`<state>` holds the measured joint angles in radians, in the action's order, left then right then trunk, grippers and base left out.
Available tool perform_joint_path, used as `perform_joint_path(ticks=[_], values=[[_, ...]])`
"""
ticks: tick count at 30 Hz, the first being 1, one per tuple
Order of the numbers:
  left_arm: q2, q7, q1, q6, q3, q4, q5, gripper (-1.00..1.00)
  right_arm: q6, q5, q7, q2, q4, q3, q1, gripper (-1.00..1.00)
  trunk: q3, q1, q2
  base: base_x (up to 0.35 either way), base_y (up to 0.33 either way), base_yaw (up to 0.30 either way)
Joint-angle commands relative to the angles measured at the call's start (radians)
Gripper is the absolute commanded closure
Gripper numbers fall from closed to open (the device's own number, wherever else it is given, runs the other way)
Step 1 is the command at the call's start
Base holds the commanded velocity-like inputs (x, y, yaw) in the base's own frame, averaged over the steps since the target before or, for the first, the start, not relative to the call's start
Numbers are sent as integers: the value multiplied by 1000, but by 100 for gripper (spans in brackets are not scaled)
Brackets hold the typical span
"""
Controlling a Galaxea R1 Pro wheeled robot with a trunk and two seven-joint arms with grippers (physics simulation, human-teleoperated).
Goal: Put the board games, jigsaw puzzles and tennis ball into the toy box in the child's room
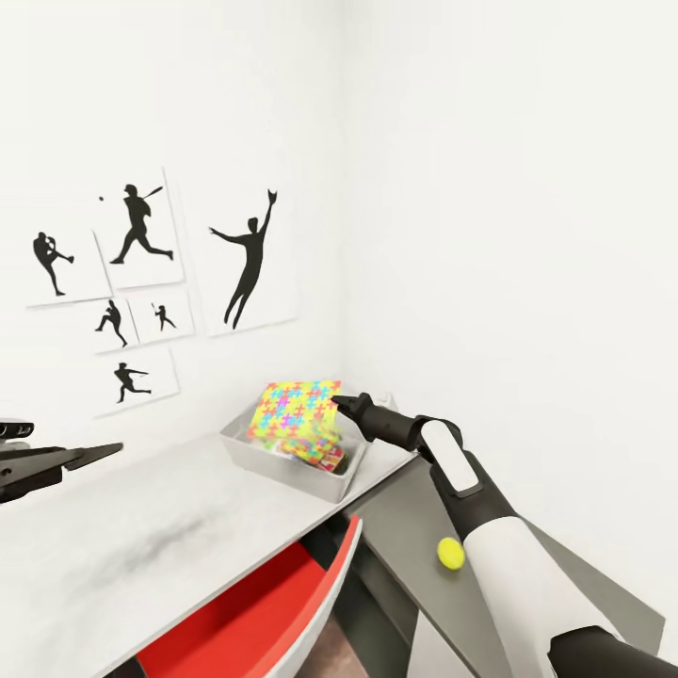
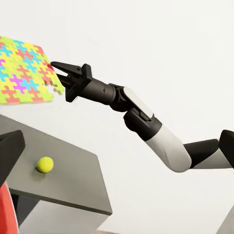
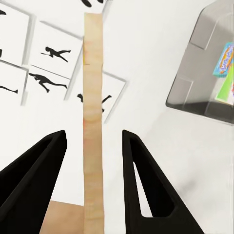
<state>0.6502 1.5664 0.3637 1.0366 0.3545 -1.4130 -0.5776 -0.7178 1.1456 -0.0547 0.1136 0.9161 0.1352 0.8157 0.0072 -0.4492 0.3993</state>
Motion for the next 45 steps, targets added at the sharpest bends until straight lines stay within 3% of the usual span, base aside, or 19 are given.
perform_joint_path(ticks=[1,12,17,20,27,45], values=[[0,4,0,11,0,0,1,-100,-3,-4,-4,1,0,-1,0,100,0,-1,1,248,174,7],[0,4,0,11,0,0,1,-100,16,-3,-5,-1,0,-3,0,100,0,-1,1,178,137,1],[-28,3,-23,-1,-21,18,10,-100,-13,38,-33,27,-28,18,27,100,0,-1,1,0,0,0],[-45,4,-39,-2,-29,22,21,-100,-16,37,-43,44,-45,28,10,100,0,-1,1,0,0,0],[-56,4,-43,-3,-31,23,24,-100,-15,37,-42,39,-61,32,-29,100,0,-1,1,0,0,0],[-57,4,-43,-3,-31,23,24,-100,-8,36,-54,35,-56,26,-30,100,0,-1,1,0,0,0]])
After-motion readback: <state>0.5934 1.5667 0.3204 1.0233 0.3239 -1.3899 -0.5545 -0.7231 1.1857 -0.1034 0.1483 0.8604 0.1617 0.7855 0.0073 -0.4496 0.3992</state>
